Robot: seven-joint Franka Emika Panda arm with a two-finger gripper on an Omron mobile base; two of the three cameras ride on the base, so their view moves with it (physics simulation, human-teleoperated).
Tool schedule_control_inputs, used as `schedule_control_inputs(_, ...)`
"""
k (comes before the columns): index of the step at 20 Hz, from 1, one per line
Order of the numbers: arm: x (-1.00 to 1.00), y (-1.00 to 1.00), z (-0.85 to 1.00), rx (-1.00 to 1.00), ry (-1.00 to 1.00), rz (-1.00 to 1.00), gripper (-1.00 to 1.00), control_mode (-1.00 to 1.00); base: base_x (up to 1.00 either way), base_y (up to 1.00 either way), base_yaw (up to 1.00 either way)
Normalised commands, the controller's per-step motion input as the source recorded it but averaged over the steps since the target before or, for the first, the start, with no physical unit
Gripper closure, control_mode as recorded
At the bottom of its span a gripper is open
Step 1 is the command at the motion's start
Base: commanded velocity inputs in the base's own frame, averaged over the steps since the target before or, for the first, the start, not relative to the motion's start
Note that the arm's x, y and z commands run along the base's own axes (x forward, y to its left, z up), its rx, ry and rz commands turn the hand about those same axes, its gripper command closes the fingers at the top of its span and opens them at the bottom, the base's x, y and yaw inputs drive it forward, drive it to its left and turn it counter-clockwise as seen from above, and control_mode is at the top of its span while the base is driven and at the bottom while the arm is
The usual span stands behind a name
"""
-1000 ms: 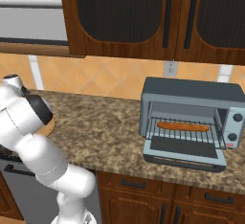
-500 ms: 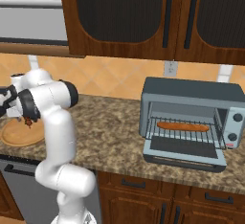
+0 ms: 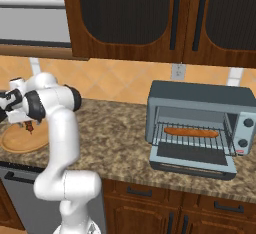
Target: Pick up the kebab skewer and baguette bread, and place them inside the toaster oven. Close the toaster oven door and start by setting the timer.
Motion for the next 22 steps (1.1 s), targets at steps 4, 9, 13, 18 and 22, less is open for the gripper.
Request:
schedule_control_inputs(4, 0.07, -0.11, -0.33, 0.0, 0.0, 0.03, -1.0, -1.0, 0.0, 0.0, 0.0)
schedule_control_inputs(9, -0.11, -0.23, -0.36, 0.0, 0.0, 0.02, -1.0, -1.0, 0.0, 0.0, 0.0)
schedule_control_inputs(13, -0.03, -0.28, -0.16, 0.01, 0.0, 0.01, 1.0, -1.0, 0.0, 0.0, 0.0)
schedule_control_inputs(18, -0.27, -0.62, -0.07, 0.03, 0.0, 0.01, 1.0, -1.0, 0.0, 0.0, 0.0)
schedule_control_inputs(22, -0.56, -0.96, 0.04, 0.06, -0.02, 0.12, 1.0, -1.0, 0.0, 0.0, 0.0)
